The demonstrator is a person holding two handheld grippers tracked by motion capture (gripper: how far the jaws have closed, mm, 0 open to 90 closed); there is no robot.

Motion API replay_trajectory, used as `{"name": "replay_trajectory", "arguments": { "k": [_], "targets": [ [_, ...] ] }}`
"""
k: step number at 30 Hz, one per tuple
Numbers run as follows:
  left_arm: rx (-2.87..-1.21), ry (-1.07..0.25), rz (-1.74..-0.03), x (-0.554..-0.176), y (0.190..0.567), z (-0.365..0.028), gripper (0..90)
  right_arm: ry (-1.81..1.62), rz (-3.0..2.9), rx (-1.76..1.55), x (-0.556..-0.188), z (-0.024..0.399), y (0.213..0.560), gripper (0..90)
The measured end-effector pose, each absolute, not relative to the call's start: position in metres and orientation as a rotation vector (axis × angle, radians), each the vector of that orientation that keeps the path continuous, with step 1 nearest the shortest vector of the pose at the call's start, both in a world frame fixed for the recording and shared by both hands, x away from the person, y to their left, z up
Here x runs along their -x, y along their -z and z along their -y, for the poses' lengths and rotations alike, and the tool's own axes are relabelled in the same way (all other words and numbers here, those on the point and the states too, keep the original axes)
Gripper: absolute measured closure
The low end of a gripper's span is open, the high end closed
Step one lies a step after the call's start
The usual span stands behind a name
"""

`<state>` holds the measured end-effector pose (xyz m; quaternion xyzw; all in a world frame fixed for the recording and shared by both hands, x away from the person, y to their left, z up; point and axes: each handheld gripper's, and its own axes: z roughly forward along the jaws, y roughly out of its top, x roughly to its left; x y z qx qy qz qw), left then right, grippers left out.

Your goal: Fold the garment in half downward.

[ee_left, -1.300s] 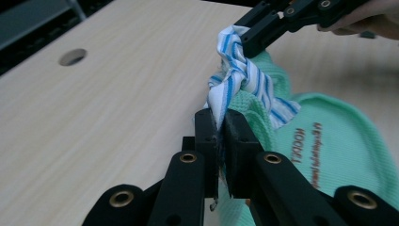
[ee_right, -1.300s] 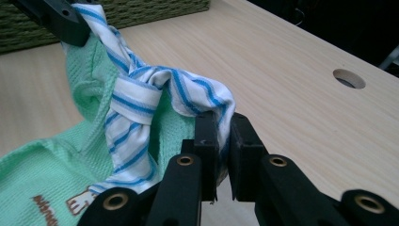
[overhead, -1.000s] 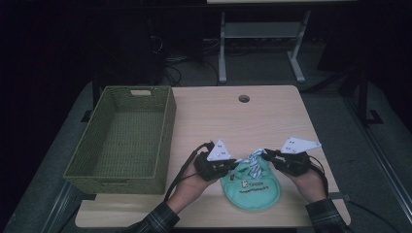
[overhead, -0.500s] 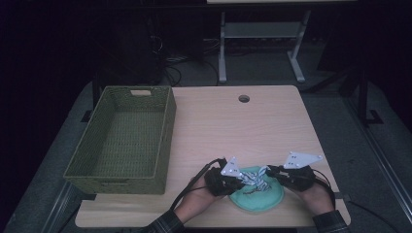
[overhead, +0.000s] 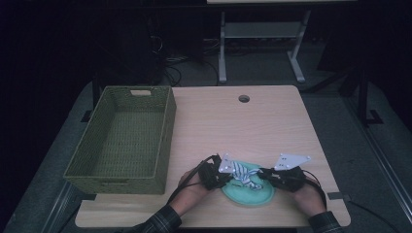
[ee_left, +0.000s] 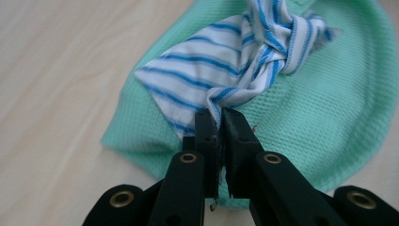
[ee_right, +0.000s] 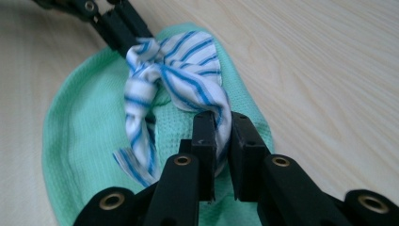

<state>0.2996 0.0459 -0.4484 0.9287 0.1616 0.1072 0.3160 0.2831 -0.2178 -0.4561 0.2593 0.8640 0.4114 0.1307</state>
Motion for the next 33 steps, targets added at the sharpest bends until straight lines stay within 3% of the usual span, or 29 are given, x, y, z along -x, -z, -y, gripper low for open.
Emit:
{"name": "replay_trajectory", "arguments": {
  "k": [4,7,10,16,18,21,23,27,33],
  "targets": [
    [-2.431,-0.239,-0.448,-0.302,0.446,-0.053,84.7,-1.189,-2.513,-0.739,-0.288,0.211,0.457,81.1],
    [-2.411,-0.181,-0.439,-0.298,0.443,-0.054,82.7,-1.204,-2.516,-0.753,-0.285,0.214,0.456,75.7],
    [-2.36,-0.142,-0.443,-0.294,0.436,-0.059,73.8,-1.272,-2.536,-0.797,-0.281,0.224,0.453,67.4],
    [-2.251,-0.1,-0.45,-0.288,0.414,-0.075,63.5,-1.377,-2.505,-0.829,-0.272,0.242,0.436,64.8],
    [-2.233,-0.117,-0.457,-0.288,0.409,-0.078,68.7,-1.411,-2.487,-0.827,-0.273,0.244,0.43,65.1],
    [-2.231,-0.11,-0.473,-0.295,0.407,-0.081,84.3,-1.414,-2.47,-0.826,-0.275,0.244,0.424,72.1],
    [-2.238,-0.104,-0.483,-0.3,0.41,-0.079,89.4,-1.396,-2.471,-0.833,-0.279,0.241,0.423,78.5],
    [-2.272,-0.077,-0.489,-0.309,0.421,-0.071,89.5,-1.37,-2.497,-0.808,-0.29,0.229,0.425,88.2],
    [-2.306,-0.04,-0.477,-0.305,0.433,-0.062,89.1,-1.338,-2.566,-0.768,-0.29,0.212,0.431,89.2]
  ]
}}
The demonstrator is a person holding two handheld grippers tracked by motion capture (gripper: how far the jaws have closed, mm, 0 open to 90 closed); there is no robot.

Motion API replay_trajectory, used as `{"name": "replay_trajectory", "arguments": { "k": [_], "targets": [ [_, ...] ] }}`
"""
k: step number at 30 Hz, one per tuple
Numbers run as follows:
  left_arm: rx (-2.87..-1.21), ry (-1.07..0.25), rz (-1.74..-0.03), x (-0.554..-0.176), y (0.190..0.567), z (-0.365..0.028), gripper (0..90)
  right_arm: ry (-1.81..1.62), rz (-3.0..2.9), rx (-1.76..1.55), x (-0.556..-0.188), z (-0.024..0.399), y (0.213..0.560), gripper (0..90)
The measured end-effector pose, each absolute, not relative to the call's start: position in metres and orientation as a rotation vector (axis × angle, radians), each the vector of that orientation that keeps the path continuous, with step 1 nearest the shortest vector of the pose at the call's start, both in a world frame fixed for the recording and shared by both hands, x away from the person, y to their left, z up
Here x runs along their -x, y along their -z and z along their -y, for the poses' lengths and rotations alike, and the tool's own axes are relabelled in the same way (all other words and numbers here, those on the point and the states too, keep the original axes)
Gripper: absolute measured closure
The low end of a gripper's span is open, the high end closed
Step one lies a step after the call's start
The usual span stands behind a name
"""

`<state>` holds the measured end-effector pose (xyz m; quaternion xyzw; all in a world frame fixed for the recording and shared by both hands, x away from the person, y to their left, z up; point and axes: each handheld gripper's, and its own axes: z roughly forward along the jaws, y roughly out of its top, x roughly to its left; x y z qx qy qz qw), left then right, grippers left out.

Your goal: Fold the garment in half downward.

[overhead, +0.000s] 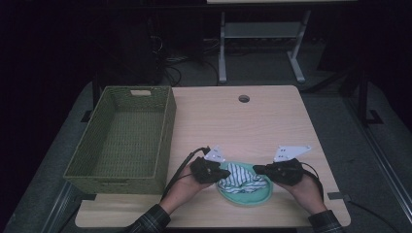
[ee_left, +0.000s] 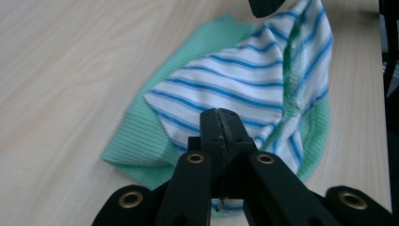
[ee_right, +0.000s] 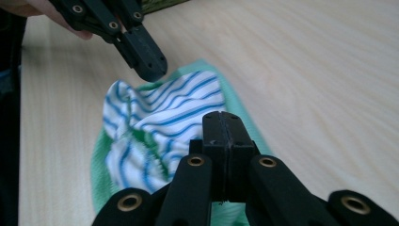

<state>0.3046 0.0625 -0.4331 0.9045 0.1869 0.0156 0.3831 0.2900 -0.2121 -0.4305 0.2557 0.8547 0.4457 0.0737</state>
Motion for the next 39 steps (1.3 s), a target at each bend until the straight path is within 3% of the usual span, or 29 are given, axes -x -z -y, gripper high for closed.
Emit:
{"name": "replay_trajectory", "arguments": {
  "k": [24,32,39],
  "targets": [
    [-2.448,0.005,-0.425,-0.282,0.452,-0.051,88.7,-1.167,-2.732,-0.727,-0.247,0.203,0.468,89.8],
    [-2.385,-0.027,-0.426,-0.288,0.425,-0.059,86.9,-1.246,-2.679,-0.736,-0.252,0.211,0.454,89.6],
    [-2.327,-0.108,-0.485,-0.316,0.41,-0.06,87.8,-1.272,-2.589,-0.806,-0.28,0.222,0.445,89.8]
  ]
}}
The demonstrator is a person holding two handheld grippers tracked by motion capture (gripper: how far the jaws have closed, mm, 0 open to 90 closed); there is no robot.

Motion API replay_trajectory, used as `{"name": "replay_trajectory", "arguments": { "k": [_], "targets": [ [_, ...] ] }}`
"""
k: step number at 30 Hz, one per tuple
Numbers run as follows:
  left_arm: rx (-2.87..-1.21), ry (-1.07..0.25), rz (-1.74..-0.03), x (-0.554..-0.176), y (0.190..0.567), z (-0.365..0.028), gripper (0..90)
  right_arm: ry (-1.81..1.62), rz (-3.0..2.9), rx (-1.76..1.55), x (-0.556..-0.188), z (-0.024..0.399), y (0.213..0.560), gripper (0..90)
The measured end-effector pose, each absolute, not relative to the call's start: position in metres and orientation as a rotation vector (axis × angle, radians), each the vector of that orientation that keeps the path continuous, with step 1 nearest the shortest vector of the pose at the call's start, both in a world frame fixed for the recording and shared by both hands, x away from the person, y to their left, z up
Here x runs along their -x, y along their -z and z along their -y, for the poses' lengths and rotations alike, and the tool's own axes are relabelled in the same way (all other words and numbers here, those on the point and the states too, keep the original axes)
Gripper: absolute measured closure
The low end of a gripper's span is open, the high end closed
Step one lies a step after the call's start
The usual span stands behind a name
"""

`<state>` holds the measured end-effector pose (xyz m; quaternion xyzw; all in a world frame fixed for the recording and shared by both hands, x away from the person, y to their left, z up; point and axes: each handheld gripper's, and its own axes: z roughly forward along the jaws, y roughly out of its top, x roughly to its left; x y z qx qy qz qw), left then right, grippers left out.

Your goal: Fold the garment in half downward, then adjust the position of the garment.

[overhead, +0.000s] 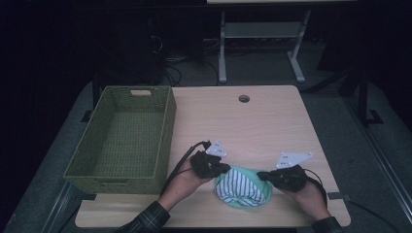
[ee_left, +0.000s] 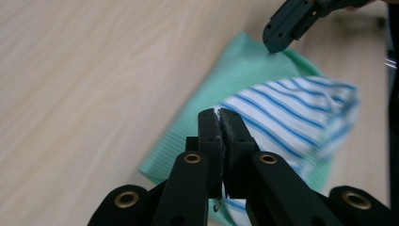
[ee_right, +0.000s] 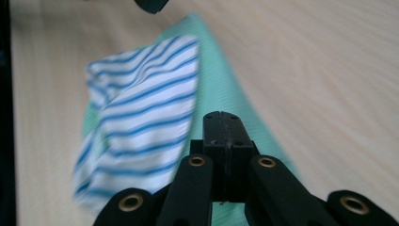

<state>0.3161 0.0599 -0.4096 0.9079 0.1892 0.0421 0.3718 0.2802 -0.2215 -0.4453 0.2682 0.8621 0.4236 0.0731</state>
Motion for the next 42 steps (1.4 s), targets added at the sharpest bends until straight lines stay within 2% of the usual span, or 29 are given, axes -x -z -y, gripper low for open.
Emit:
{"name": "replay_trajectory", "arguments": {
  "k": [6,13,20,34,42],
  "targets": [
    [-2.375,-0.134,-0.511,-0.33,0.424,-0.049,88.1,-1.224,-2.606,-0.823,-0.295,0.217,0.452,89.9],
    [-2.48,-0.142,-0.5,-0.333,0.445,-0.041,89.3,-1.154,-2.675,-0.832,-0.298,0.213,0.468,90.0],
    [-2.504,-0.179,-0.5,-0.335,0.451,-0.042,89.7,-1.132,-2.696,-0.856,-0.295,0.214,0.469,90.0],
    [-2.464,-0.252,-0.53,-0.356,0.453,-0.042,89.7,-1.131,-2.693,-0.832,-0.297,0.207,0.467,90.0],
    [-2.349,-0.186,-0.562,-0.353,0.434,-0.053,89.5,-1.215,-2.624,-0.852,-0.302,0.213,0.453,90.0]
  ]
}}
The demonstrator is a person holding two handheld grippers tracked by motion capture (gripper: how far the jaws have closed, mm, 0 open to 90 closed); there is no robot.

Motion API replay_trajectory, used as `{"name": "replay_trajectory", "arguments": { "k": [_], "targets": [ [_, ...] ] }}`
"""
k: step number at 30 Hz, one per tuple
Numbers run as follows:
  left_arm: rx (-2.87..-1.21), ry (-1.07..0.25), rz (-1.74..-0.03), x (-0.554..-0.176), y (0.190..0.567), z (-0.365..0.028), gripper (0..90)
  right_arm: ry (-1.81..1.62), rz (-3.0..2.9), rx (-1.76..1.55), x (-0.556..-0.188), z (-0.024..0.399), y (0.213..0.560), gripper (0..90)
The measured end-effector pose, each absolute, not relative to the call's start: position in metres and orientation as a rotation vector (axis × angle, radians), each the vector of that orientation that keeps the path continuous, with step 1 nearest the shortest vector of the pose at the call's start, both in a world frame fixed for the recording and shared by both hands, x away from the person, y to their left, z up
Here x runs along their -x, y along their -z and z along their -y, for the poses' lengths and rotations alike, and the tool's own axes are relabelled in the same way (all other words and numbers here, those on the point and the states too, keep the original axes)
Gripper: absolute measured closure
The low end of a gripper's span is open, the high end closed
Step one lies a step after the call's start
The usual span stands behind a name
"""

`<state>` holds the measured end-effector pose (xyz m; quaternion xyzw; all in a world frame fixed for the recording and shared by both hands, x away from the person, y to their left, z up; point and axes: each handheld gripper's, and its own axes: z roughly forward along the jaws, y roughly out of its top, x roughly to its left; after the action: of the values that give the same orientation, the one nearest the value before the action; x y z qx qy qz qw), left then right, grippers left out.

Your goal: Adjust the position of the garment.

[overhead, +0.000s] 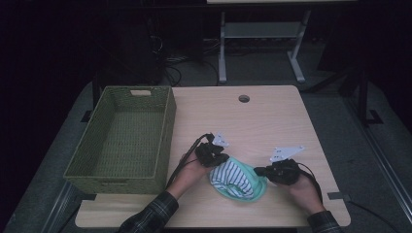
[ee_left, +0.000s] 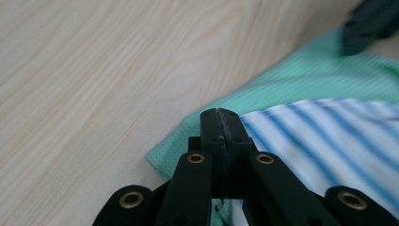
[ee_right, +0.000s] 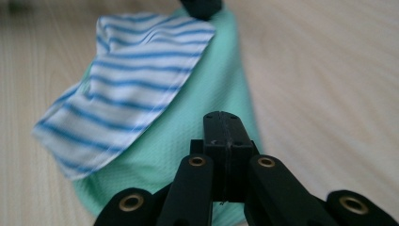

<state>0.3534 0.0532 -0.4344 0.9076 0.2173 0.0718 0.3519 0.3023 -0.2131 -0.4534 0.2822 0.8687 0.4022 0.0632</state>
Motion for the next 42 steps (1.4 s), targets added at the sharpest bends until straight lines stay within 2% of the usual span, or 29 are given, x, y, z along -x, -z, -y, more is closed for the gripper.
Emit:
{"name": "replay_trajectory", "arguments": {
  "k": [9,18,31,42],
  "targets": [
    [-2.283,-0.124,-0.513,-0.316,0.419,-0.074,89.5,-1.262,-2.576,-0.874,-0.331,0.21,0.447,90.0],
    [-2.302,-0.051,-0.495,-0.283,0.431,-0.084,89.5,-1.211,-2.596,-0.86,-0.351,0.194,0.457,90.0],
    [-2.391,0.063,-0.423,-0.267,0.454,-0.061,89.1,-1.194,-2.658,-0.853,-0.351,0.188,0.469,90.0],
    [-2.439,0.021,-0.416,-0.269,0.458,-0.059,88.4,-1.156,-2.682,-0.845,-0.351,0.186,0.472,90.0]
  ]
}}
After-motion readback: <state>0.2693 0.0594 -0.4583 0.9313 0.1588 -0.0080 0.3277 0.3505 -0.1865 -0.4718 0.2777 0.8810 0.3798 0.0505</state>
